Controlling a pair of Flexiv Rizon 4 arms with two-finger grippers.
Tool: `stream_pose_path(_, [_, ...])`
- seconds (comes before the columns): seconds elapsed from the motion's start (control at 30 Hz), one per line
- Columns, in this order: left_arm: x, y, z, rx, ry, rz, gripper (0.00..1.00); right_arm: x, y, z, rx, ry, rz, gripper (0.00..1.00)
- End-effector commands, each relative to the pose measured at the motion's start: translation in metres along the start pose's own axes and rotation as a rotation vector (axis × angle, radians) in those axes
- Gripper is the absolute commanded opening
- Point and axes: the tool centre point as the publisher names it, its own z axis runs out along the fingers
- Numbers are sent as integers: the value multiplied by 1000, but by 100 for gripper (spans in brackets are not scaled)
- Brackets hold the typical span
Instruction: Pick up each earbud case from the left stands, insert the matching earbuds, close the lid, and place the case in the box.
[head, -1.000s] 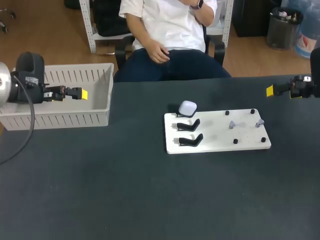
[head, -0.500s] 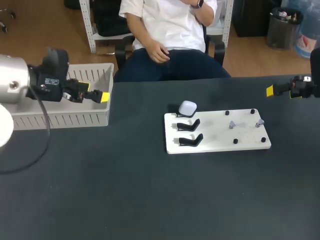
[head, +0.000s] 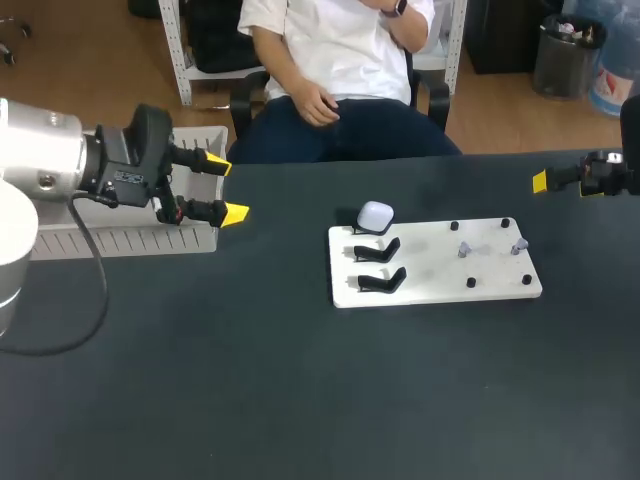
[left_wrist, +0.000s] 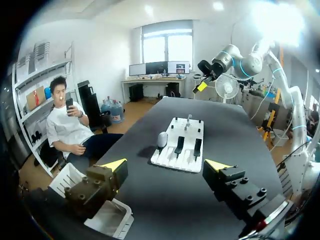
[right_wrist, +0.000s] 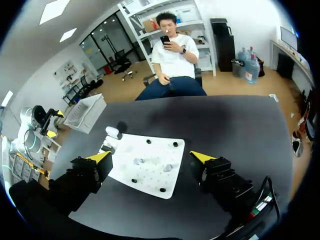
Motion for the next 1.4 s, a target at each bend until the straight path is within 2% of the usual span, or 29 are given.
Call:
stream_pose_path(0.03, [-2, 9, 20, 209, -67, 205, 100, 0, 0, 0, 1, 0, 1, 100])
stream_pose_path(0.07, [-4, 9, 24, 191, -32, 192, 100, 0, 0, 0, 1, 0, 1, 100])
stream_pose_path(0.7, [-4, 9, 24, 191, -32, 192, 100, 0, 0, 0, 1, 0, 1, 100])
stream_pose_path(0.8, [-7, 8, 43, 215, 38, 177, 100, 0, 0, 0, 1, 0, 1, 100])
stream_pose_path(0.93, [-13, 8, 67, 221, 71, 156, 100, 0, 0, 0, 1, 0, 1, 100])
stream_pose_path(1.4, [-6, 14, 132, 274, 25, 159, 100, 0, 0, 0, 1, 0, 1, 100])
